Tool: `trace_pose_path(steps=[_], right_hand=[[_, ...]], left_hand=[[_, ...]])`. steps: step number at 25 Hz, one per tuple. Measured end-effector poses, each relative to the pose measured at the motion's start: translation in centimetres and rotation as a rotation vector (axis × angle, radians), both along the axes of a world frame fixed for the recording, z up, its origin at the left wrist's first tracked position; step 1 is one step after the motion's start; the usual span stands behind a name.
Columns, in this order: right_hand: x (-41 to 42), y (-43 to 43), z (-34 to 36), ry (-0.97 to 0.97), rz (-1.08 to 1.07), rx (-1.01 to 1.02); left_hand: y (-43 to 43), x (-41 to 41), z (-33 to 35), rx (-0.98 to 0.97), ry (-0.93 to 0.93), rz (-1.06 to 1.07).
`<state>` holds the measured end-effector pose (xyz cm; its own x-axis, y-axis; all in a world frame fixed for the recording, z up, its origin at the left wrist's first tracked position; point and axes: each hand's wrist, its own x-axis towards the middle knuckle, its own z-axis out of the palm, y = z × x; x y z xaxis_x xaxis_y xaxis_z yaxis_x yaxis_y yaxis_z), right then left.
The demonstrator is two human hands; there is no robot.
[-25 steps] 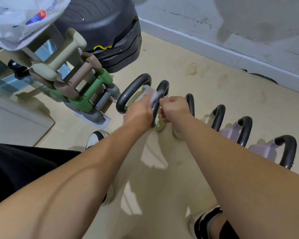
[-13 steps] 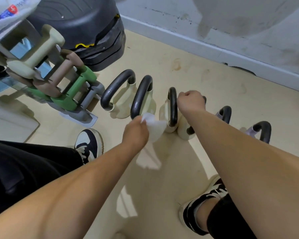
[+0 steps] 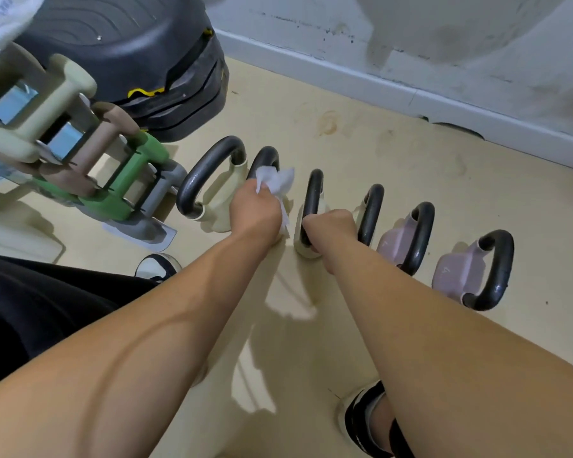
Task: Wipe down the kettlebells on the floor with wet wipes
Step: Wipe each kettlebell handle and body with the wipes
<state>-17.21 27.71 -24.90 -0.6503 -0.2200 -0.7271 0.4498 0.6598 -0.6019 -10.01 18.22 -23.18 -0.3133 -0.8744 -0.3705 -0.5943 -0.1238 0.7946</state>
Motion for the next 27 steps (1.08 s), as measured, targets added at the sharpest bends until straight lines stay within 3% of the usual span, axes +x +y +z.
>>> trace_pose_path(steps=[7, 10, 12, 14, 16, 18, 22, 24, 27], right_hand=[[-1.0, 0.8, 0.1, -0.215, -0.053, -0.114], [-4.7, 1.0, 1.7, -0.058, 0.068, -0.072], [-7.9, 0.7, 3.3, 0.101, 0.01, -0.152], [-9.4, 0.2, 3.7, 0.215, -0.053, -0.233], [-9.0, -0.3, 2.5, 0.323, 0.073, -0.137], [-8.3, -0.4, 1.0, 0.379, 0.255, -0.019], [-9.9, -0.8, 2.4, 0.377, 0.42, 0.067], [-11.0, -1.0, 3.3, 0.347, 0.498, 0.076], [-11.8, -0.9, 3.3, 0.331, 0.618, 0.089]], left_hand=[[-0.4, -1.4, -0.7, -0.015, -0.021, -0.118], [0.2, -1.7, -0.9, -0.18, -0.043, -0.2], [1.3, -0.9, -1.3, -0.384, -0.118, -0.434], [3.1, 0.6, -2.4, -0.368, -0.12, -0.667], [5.0, 2.2, -3.9, -0.239, -0.113, -0.797], [5.9, 2.9, -5.0, -0.283, -0.114, -0.818], [4.6, 1.7, -5.0, -0.449, 0.065, -0.61], [4.2, 0.4, -4.7, -0.513, 0.0, -0.648], [3.7, -3.5, -3.9, -0.491, -0.253, -0.771]])
